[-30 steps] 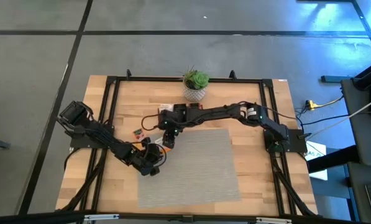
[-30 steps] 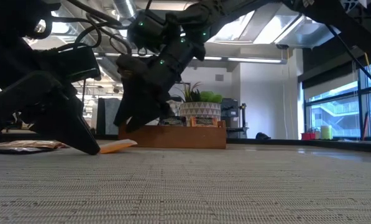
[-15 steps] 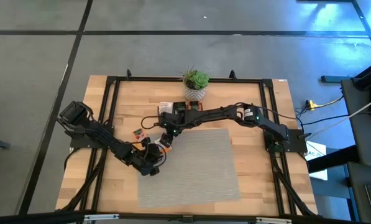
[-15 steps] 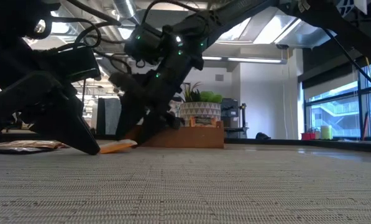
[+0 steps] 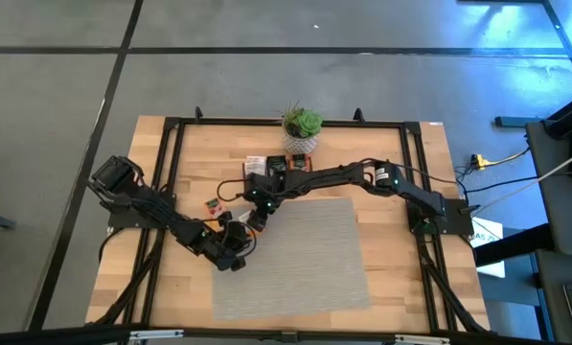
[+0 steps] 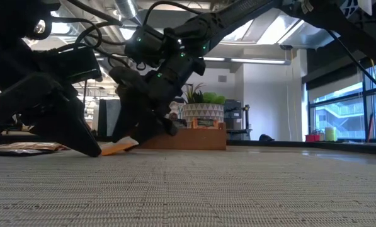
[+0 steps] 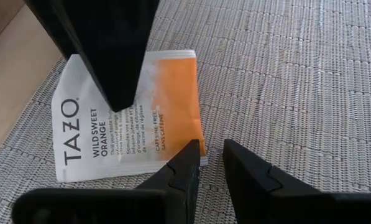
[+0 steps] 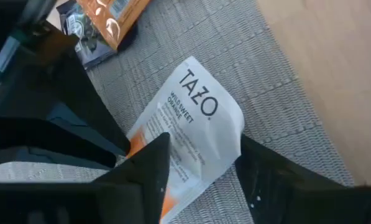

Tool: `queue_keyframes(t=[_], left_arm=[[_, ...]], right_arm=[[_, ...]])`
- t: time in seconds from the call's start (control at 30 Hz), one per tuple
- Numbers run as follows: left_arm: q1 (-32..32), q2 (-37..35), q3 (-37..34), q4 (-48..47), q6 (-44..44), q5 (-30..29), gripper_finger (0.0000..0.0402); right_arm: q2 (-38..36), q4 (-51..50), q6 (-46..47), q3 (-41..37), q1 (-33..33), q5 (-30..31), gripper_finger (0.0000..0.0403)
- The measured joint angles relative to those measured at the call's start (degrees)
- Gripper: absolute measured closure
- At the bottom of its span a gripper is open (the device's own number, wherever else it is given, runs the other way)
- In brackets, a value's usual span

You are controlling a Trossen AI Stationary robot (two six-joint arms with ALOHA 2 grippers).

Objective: Pick & Place Tea
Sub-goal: Put the white tea bag into the left section of the wooden organizer

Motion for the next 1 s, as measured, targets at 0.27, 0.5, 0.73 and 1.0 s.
queue_keyframes(t=[0.27, 0.5, 0.73, 1.0], left_arm=[[0.0, 0.0, 0.0, 0.0, 0.0, 0.0, 0.0332], [-0.1, -1.2, -0.1, -0.1, 1.8, 0.5, 0.0330], [-0.6, -11.3, -0.4, -4.1, 7.1, 1.0, 0.0333], [-2.4, -26.3, -0.3, -8.1, 7.6, -1.7, 0.0332]], right_arm=[[0.0, 0.2, -4.0, 0.0, -0.2, 0.1, 0.0317], [-0.1, 0.0, -9.7, 0.0, -1.2, -2.6, 0.0392], [-6.1, -3.9, -15.9, -0.1, -2.7, -1.6, 0.0395], [-17.1, -6.6, -24.7, -0.5, -4.8, 8.0, 0.0395]])
